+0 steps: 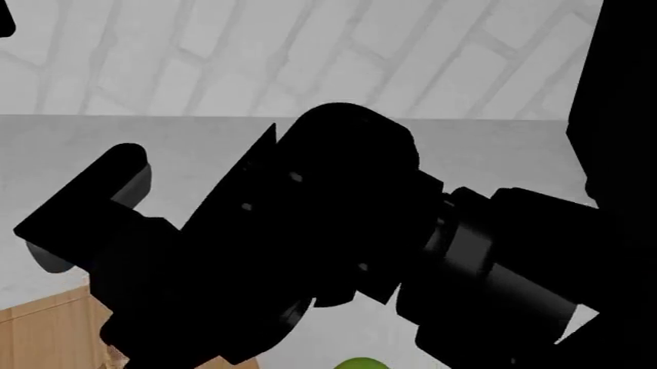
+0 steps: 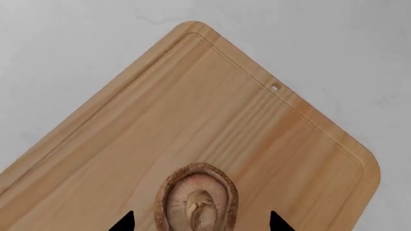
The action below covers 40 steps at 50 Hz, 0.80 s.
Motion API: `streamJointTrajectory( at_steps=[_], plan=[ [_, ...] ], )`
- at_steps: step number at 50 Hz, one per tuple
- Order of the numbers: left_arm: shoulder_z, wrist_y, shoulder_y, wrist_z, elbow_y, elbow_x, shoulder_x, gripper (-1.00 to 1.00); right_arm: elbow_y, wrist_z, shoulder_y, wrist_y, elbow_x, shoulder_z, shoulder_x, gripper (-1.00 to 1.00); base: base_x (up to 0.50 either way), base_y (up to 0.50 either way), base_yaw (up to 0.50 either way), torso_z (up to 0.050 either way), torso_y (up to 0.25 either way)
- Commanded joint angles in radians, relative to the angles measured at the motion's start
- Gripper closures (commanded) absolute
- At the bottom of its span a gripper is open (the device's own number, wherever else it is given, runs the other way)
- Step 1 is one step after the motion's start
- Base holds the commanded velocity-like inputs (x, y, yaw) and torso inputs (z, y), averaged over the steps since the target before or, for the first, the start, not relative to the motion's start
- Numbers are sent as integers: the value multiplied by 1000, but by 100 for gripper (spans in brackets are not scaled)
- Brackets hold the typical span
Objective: Clear the non-vegetable object off the cutting board and place the vegetables onto it.
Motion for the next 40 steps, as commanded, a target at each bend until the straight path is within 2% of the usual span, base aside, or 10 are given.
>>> streamJointTrajectory(
  at_steps=[1,18,40],
  plan=[
    [-26,6,-11,38,1,-12,25,-100,-109,115,48,-11,135,76,52,-100,0,0,0,0,0],
    [-6,10,-28,37,-10,-12,32,-100,-357,381,108,-124,396,133,248,-100,0,0,0,0,0],
    [3,8,-20,30,-2,-22,43,-100,-542,572,158,-221,571,170,539,-100,0,0,0,0,0]
  ],
)
